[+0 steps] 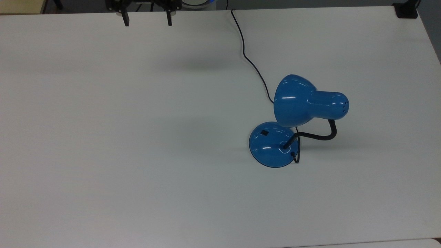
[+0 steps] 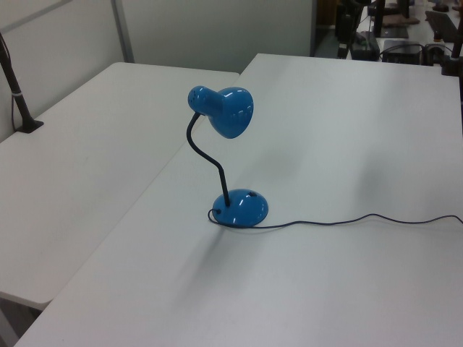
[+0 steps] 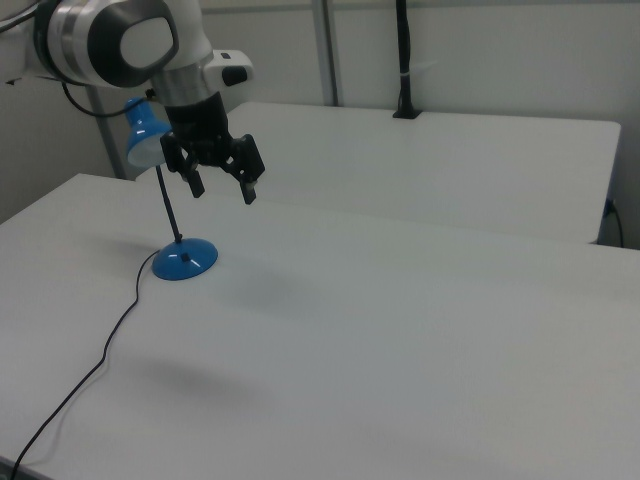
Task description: Turn on the lamp
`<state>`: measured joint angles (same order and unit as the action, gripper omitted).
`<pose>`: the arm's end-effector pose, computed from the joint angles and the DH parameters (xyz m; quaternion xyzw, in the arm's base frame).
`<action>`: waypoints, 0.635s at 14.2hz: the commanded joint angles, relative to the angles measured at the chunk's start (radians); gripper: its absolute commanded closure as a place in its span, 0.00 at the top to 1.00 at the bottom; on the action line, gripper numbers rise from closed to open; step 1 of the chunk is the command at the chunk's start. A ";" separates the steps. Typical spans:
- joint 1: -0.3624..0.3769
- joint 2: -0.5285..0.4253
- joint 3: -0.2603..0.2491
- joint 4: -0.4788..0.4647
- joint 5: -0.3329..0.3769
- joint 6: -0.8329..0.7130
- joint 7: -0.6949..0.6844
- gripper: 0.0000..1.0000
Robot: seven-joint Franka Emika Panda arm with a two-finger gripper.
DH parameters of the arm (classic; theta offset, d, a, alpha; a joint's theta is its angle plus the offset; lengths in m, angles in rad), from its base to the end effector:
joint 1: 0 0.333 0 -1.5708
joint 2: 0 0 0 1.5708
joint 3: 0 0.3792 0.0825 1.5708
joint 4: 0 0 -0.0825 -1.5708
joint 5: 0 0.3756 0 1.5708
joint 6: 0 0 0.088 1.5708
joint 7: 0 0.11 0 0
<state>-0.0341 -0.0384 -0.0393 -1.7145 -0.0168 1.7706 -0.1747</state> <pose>0.5464 -0.0422 0.6564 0.9975 0.0518 0.0459 0.0133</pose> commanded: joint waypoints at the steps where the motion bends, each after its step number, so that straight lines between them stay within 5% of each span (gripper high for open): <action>1: 0.008 -0.003 -0.001 -0.036 0.012 -0.023 -0.250 1.00; 6: 0.045 0.057 0.024 -0.062 0.011 -0.040 -0.322 1.00; 9: 0.066 0.124 0.030 -0.063 0.040 -0.011 -0.302 0.64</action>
<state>0.0069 0.0259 -0.0111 -1.7788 -0.0160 1.7442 -0.4697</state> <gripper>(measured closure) 0.097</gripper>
